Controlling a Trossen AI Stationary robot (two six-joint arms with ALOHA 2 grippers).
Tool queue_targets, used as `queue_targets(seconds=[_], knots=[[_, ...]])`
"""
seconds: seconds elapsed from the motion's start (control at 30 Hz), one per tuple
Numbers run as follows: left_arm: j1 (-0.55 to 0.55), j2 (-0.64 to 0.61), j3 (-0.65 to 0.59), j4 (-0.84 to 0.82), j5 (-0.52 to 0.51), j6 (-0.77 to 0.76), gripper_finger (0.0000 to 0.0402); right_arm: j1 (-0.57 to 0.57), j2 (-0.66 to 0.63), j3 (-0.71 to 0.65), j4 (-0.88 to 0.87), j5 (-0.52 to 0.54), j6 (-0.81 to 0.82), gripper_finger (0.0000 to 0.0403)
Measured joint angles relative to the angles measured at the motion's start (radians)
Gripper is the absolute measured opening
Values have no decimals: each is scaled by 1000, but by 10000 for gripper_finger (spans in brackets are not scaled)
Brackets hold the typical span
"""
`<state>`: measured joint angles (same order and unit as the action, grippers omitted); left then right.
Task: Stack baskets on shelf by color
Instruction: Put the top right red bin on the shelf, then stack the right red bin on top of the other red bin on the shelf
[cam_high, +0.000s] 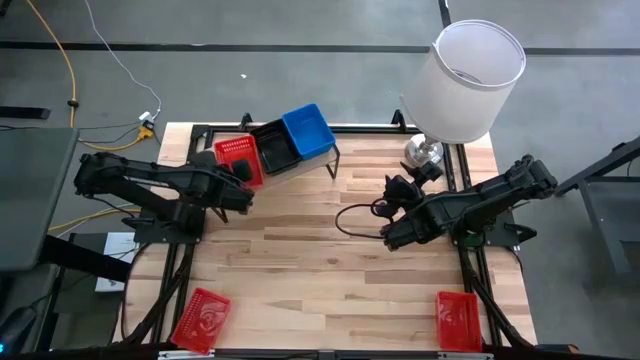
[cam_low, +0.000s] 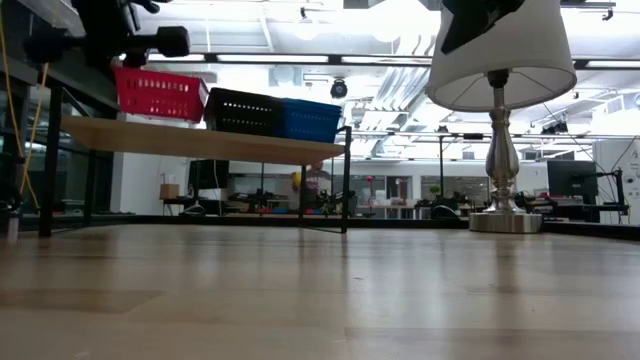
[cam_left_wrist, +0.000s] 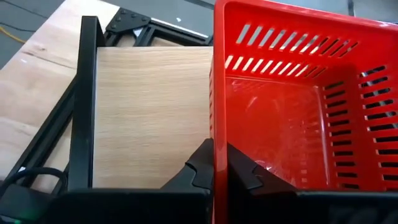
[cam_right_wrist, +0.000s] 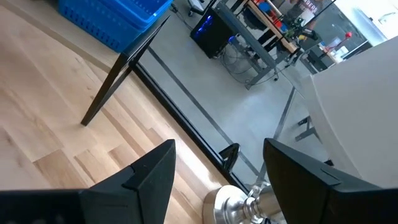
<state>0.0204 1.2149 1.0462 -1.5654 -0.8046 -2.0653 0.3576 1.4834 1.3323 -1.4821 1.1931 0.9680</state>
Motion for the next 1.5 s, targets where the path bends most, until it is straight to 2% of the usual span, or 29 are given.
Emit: queue_targets(seconds=[0.37, 0.67, 0.9, 1.13, 1.2, 1.27, 1.4, 1.5], knots=[[6, 0, 0, -5, -3, 1, 39, 0, 0, 0, 6, -13, -6, 231], [6, -8, 0, -5, -16, 26, 97, 0, 0, 0, 7, -16, -7, 231], [6, -79, 0, -6, -21, 54, 145, 0, 0, 0, 14, -16, -7, 231], [-5, -168, 0, 19, -66, 93, 160, 0, 0, 0, 16, -16, -8, 231], [-15, -192, 0, 68, -84, 159, 161, 0, 0, 0, 21, -16, -34, 231], [-29, -221, 0, 168, -109, 297, 161, 0, 0, 0, 34, -16, -76, 231], [-70, -282, 0, 532, -94, 805, 161, 0, 0, 0, 67, -15, -142, 231], [-122, -307, 1, 853, 40, 1190, 161, 0, 0, 0, 92, -16, -186, 231]])
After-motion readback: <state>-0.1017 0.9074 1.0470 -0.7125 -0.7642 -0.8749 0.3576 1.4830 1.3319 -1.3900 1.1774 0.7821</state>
